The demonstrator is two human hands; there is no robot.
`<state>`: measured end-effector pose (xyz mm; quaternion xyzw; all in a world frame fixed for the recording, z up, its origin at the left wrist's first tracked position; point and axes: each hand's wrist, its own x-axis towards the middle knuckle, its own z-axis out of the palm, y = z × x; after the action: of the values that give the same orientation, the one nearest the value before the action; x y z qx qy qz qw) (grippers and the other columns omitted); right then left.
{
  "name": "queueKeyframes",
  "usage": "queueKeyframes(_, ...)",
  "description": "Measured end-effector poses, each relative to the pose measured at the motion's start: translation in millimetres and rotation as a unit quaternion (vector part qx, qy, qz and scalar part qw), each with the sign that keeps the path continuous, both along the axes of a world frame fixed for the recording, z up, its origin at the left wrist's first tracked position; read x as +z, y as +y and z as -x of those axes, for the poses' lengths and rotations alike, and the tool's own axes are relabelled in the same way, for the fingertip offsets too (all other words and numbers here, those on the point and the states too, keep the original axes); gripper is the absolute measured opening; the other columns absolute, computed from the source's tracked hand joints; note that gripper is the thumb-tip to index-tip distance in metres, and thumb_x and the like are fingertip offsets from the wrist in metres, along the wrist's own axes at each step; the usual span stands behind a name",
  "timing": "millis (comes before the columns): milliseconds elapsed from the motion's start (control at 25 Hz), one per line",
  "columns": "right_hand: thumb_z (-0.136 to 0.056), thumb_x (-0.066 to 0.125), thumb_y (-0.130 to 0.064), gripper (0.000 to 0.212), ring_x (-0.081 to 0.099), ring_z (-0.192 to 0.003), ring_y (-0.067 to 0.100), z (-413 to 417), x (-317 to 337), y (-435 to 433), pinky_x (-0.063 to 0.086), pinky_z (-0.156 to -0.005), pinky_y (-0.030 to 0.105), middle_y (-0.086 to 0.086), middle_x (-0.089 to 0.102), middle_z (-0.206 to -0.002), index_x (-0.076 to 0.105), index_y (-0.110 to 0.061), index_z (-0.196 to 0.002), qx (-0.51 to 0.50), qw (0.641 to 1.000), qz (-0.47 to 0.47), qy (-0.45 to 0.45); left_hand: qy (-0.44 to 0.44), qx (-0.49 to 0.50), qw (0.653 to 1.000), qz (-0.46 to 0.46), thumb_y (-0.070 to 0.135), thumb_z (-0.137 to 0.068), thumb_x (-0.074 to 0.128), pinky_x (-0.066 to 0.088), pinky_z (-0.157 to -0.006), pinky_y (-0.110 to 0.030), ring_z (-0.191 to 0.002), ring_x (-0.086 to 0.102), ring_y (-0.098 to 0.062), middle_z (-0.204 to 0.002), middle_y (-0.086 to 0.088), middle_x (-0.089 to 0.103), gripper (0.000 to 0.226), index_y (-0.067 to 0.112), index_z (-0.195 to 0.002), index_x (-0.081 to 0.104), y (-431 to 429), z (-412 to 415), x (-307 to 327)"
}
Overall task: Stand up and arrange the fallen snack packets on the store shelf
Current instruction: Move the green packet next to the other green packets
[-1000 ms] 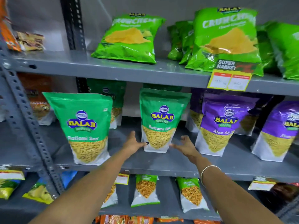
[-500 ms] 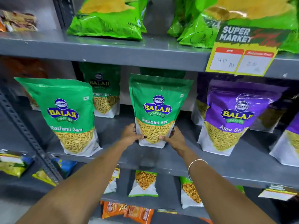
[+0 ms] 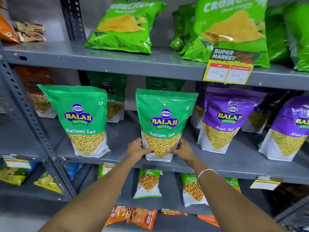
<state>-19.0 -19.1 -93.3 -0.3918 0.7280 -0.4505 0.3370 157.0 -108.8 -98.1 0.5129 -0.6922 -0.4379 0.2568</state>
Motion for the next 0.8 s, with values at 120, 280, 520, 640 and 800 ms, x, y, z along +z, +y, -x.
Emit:
queueKeyframes(120,-0.065,0.081,-0.008,0.071,0.055,-0.121,0.031,-5,1,5,0.043,-0.106,0.044,0.015,0.059,-0.130,0.047,-0.004,-0.126,0.003,1.000,-0.002,0.004,-0.008,0.000,1.000,0.001,0.008,-0.069,0.079,0.048,-0.080,-0.027,-0.100,0.065,-0.025,-0.116,-0.018,0.069,0.045,-0.005,-0.108,0.061,7,-5,2)
queueKeyframes(280,-0.068,0.079,-0.007,0.067,0.055,-0.121,0.031,-8,1,7,0.043,-0.104,0.038,0.015,0.059,-0.130,0.046,-0.005,-0.127,0.003,1.000,0.002,-0.002,-0.008,-0.002,1.000,-0.003,0.007,-0.070,0.078,0.047,-0.080,-0.026,-0.107,0.064,-0.028,-0.118,-0.019,0.068,0.045,-0.006,-0.109,0.060,9,-6,3)
queueKeyframes(520,-0.069,0.079,-0.008,0.065,0.054,-0.122,0.031,-7,-3,9,0.043,-0.105,0.040,0.015,0.059,-0.131,0.047,-0.006,-0.126,-0.002,1.000,0.009,-0.009,-0.019,0.000,1.000,-0.002,0.007,-0.073,0.076,0.042,-0.080,-0.024,-0.113,0.061,-0.029,-0.122,-0.020,0.065,0.046,-0.007,-0.113,0.058,12,-5,6)
queueKeyframes(640,-0.070,0.078,-0.007,0.065,0.054,-0.122,0.031,-8,-3,10,0.042,-0.103,0.038,0.015,0.058,-0.131,0.047,-0.006,-0.126,0.001,1.000,0.009,-0.004,-0.030,-0.007,1.000,0.001,0.010,-0.074,0.076,0.041,-0.080,-0.024,-0.115,0.060,-0.029,-0.124,-0.019,0.064,0.047,-0.006,-0.114,0.057,13,-5,7)
queueKeyframes(800,-0.070,0.078,-0.009,0.065,0.054,-0.123,0.031,-6,-5,10,0.042,-0.105,0.039,0.015,0.058,-0.132,0.047,-0.006,-0.127,0.000,1.000,0.004,0.001,-0.035,-0.014,0.999,0.005,0.011,-0.073,0.076,0.044,-0.083,-0.028,-0.113,0.060,-0.029,-0.123,-0.019,0.064,0.047,-0.004,-0.114,0.057,12,-6,5)
